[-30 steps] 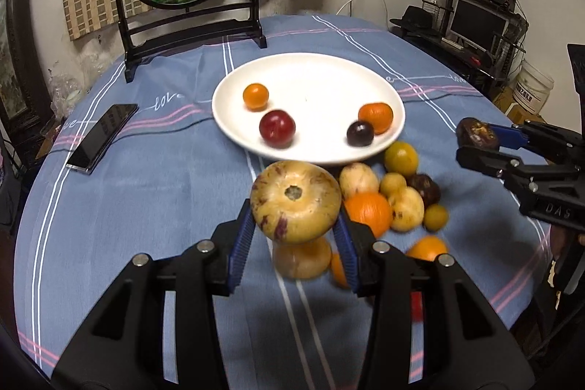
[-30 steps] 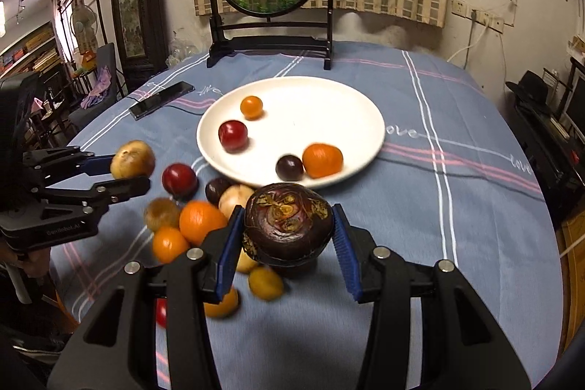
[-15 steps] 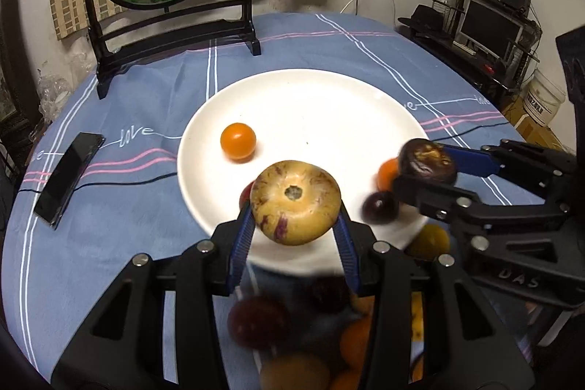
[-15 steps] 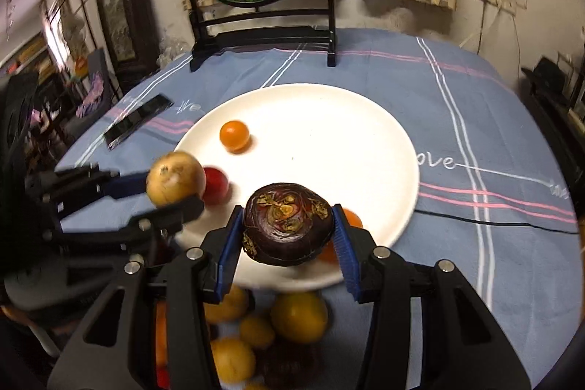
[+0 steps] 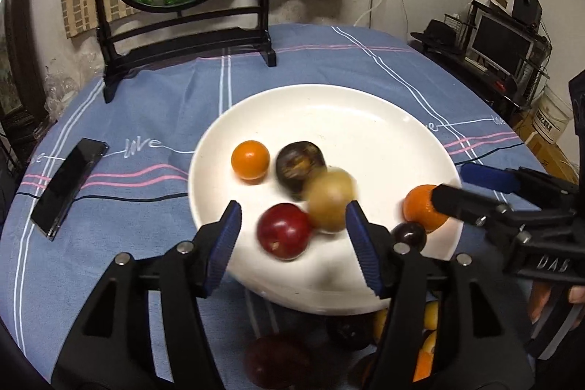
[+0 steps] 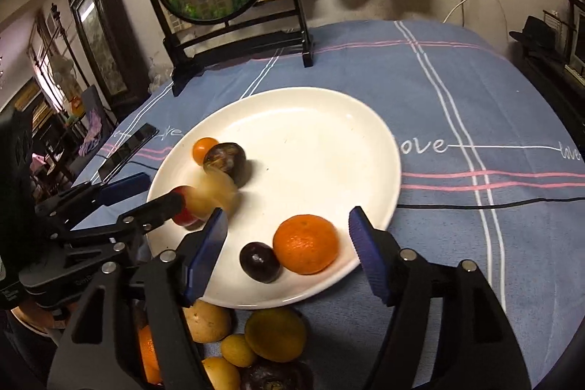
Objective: Organize fruits
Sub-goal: 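Lower both held items onto the white plate and open both tools, then withdraw both open tools from the plate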
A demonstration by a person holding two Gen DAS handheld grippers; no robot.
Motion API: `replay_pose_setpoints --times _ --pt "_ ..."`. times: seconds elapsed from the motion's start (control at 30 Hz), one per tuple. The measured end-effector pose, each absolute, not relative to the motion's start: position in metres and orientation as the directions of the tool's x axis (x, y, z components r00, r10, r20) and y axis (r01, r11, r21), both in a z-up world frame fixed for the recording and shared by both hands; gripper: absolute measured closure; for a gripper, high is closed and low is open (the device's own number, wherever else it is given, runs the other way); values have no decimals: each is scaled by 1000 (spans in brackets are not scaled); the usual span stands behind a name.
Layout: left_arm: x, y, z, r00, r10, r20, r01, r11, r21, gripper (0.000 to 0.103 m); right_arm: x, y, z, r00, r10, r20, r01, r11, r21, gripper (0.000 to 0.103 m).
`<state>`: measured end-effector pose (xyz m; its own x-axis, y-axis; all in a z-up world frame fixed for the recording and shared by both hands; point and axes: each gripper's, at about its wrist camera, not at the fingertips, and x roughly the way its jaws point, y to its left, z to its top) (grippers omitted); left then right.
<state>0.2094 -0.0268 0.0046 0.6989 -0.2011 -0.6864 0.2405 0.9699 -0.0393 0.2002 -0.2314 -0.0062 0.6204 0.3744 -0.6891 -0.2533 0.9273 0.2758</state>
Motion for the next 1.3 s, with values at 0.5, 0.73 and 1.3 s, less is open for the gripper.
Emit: replay_pose_setpoints --times 0.5,0.73,1.3 --pt "172 -8 1 715 -146 -684 199 980 -1 30 196 -244 -14 623 345 -702 -202 938 281 34" --pt "151 1 4 722 -127 -680 183 983 12 25 187 -255 -18 638 343 -689 -181 937 299 34" --pt "81 18 -1 719 -119 -685 177 984 15 20 92 -261 -18 648 322 -690 -197 946 257 33"
